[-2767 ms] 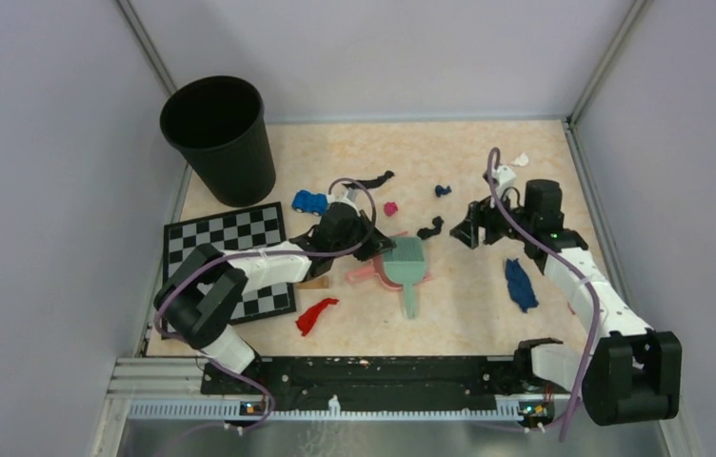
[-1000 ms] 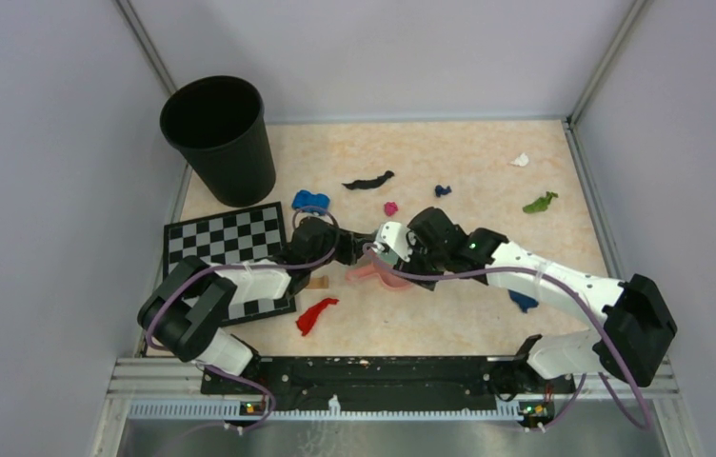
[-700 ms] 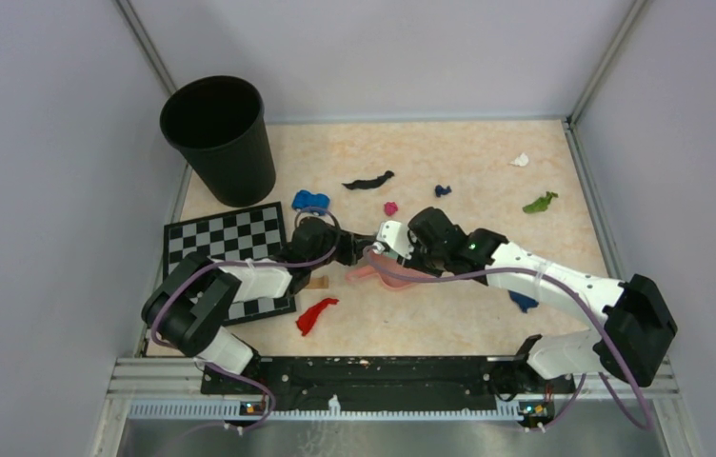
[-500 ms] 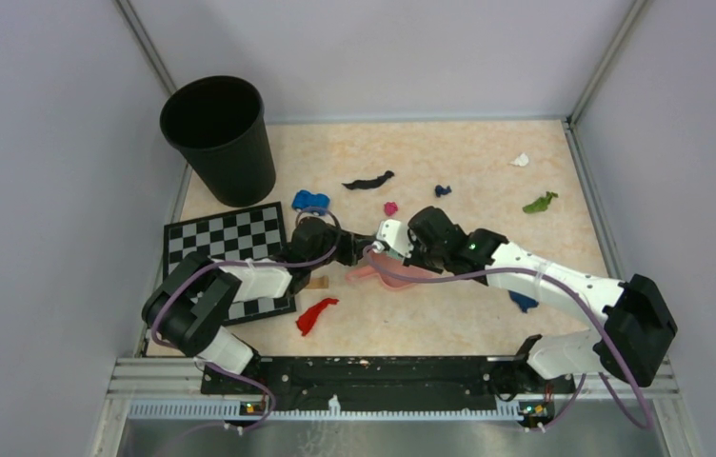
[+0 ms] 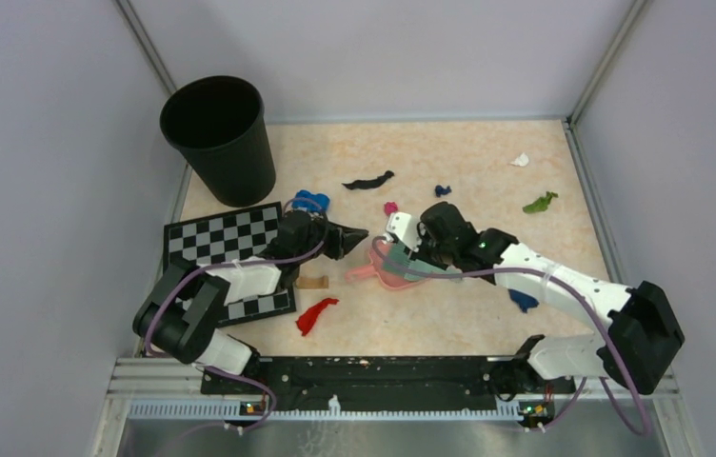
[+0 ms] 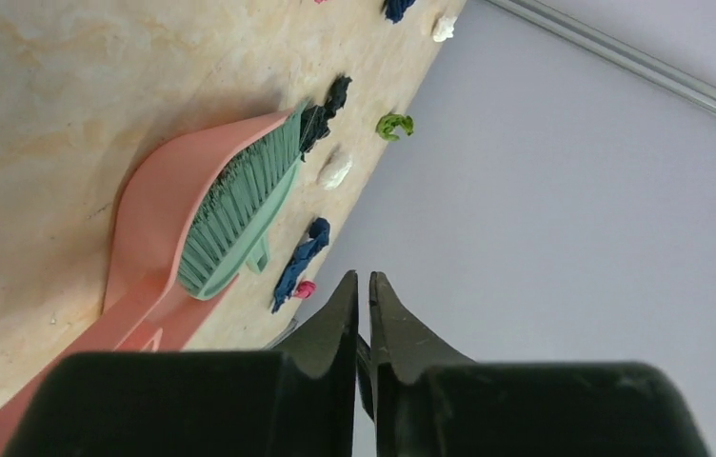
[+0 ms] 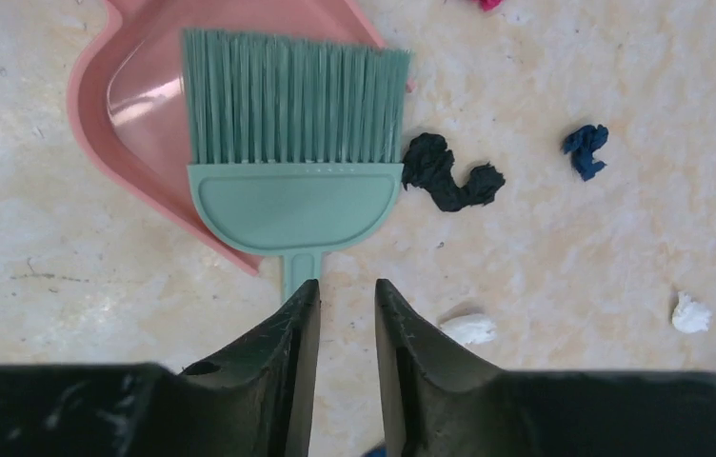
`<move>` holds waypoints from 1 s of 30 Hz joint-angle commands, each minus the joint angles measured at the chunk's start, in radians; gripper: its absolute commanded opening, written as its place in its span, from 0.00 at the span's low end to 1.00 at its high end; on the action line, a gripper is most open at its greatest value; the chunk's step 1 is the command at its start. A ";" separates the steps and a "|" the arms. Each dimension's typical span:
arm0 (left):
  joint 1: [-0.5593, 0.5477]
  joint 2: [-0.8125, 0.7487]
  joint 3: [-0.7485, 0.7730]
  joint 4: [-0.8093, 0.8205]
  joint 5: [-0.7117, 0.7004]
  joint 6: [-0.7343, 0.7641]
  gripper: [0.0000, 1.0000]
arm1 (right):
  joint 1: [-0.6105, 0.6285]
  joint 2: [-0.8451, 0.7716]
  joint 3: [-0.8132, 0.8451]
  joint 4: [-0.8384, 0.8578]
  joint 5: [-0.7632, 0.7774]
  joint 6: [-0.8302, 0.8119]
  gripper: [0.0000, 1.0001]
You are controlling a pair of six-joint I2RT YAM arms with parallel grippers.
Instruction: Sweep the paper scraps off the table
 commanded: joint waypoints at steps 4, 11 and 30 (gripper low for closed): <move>0.014 -0.048 0.156 -0.182 0.055 0.416 0.38 | -0.222 -0.040 -0.057 -0.025 -0.346 0.015 0.50; 0.010 -0.024 0.288 -0.378 0.122 0.863 0.58 | -0.343 -0.084 -0.237 0.118 -0.404 -0.058 0.59; -0.078 -0.232 0.309 -0.496 -0.342 1.271 0.99 | -0.342 0.131 -0.270 0.201 -0.358 -0.039 0.34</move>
